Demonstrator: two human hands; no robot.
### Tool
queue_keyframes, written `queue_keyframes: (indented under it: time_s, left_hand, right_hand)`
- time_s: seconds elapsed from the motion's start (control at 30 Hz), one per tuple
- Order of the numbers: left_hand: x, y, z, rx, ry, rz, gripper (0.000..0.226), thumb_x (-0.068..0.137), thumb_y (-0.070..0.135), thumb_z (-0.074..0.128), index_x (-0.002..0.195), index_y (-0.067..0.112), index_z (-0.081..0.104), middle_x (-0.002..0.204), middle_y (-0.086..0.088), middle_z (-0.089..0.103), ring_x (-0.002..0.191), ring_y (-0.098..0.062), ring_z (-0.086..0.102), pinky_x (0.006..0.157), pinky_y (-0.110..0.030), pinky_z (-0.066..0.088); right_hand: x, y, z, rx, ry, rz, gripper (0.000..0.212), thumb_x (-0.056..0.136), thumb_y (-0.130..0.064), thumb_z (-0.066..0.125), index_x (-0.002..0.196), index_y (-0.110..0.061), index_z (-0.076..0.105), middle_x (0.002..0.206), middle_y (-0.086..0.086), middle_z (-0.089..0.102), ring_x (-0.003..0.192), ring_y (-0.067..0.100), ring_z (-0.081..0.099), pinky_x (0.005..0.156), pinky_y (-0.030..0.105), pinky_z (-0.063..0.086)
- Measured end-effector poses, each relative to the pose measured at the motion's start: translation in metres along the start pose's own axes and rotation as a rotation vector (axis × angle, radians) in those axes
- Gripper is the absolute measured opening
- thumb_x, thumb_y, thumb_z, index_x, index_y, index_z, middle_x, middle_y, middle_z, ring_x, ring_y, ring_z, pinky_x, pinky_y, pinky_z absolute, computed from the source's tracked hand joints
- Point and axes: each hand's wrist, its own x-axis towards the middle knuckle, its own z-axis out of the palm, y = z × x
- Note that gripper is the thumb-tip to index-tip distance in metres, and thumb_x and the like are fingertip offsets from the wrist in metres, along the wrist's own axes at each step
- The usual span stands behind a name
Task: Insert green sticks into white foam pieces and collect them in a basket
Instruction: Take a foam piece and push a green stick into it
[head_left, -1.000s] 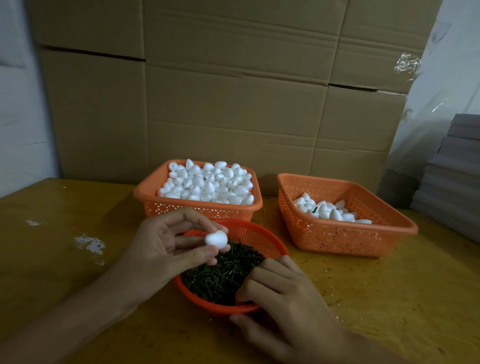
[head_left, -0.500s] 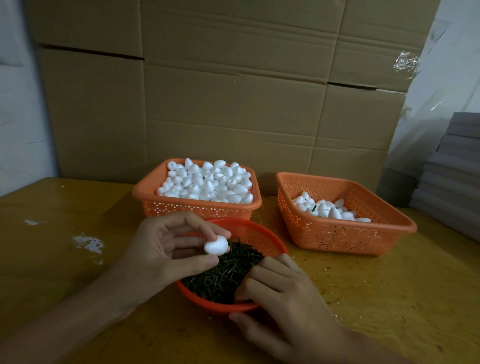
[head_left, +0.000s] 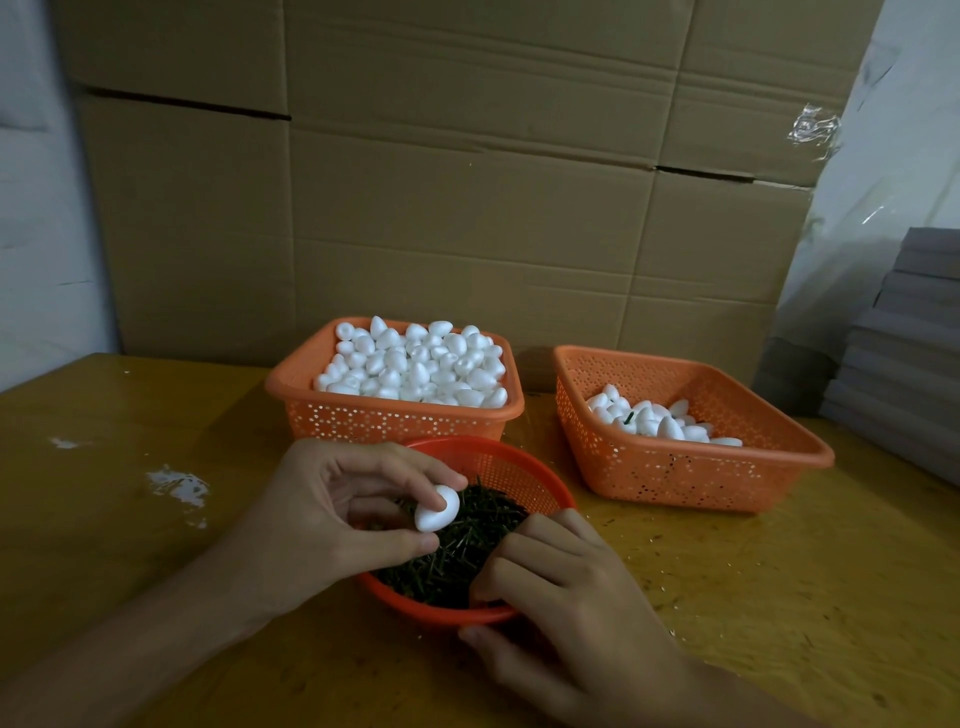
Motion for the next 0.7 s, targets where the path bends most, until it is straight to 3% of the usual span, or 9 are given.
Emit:
queue_keyframes:
  time_s: [0.43, 0.7]
  left_hand:
    - [0.0005, -0.0019, 0.0005, 0.077, -0.042, 0.023, 0.028, 0.068, -0.008, 0.091, 0.088, 0.010, 0.084, 0.107, -0.007, 0.079, 0.100, -0.025, 0.077, 0.077, -0.031, 0.064]
    - [-0.0006, -0.0029, 0.0010, 0.119, -0.053, 0.032, 0.023, 0.069, 0.003, 0.087, 0.087, 0.017, 0.085, 0.107, -0.006, 0.077, 0.096, -0.025, 0.076, 0.074, -0.033, 0.063]
  right_hand:
    - [-0.0001, -0.0001, 0.0003, 0.002, -0.003, 0.007, 0.018, 0.102, -0.045, 0.065, 0.100, -0.027, 0.066, 0.096, -0.016, 0.060, 0.093, 0.009, 0.055, 0.079, 0.035, 0.046]
    - [0.0001, -0.0004, -0.0001, 0.005, -0.009, 0.002, 0.016, 0.103, -0.044, 0.064, 0.101, -0.027, 0.064, 0.098, -0.017, 0.059, 0.092, 0.009, 0.054, 0.078, 0.036, 0.045]
